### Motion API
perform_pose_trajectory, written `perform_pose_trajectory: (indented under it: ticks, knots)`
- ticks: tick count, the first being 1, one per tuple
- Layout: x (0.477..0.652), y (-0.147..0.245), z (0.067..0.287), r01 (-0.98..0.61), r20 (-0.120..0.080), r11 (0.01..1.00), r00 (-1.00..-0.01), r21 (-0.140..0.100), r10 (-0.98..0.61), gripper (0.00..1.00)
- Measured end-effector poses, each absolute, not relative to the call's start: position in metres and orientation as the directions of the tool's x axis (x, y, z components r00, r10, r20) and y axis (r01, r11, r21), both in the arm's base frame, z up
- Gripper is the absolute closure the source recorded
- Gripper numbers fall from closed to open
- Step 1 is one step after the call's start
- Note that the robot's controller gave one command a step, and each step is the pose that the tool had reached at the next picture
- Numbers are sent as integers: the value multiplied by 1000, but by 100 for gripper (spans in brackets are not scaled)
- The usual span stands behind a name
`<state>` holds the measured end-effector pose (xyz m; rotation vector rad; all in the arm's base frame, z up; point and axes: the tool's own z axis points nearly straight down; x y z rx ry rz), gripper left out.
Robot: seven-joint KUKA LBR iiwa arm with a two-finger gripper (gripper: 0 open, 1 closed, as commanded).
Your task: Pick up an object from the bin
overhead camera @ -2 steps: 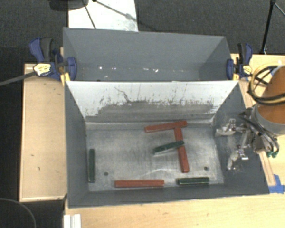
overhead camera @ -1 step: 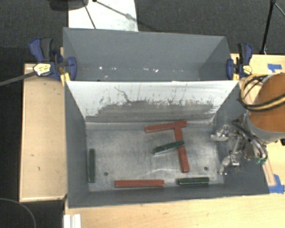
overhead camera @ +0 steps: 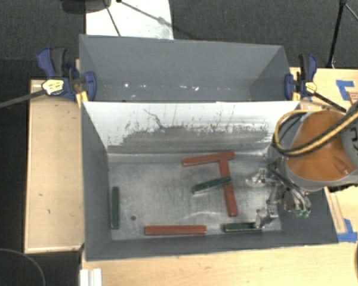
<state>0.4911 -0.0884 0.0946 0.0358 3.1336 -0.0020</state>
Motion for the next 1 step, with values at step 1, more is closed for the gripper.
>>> perform_pose_trajectory:
  ticks: [1]
  knots:
    - [494,-74,74,74,6,997,-997,-5,74,0]
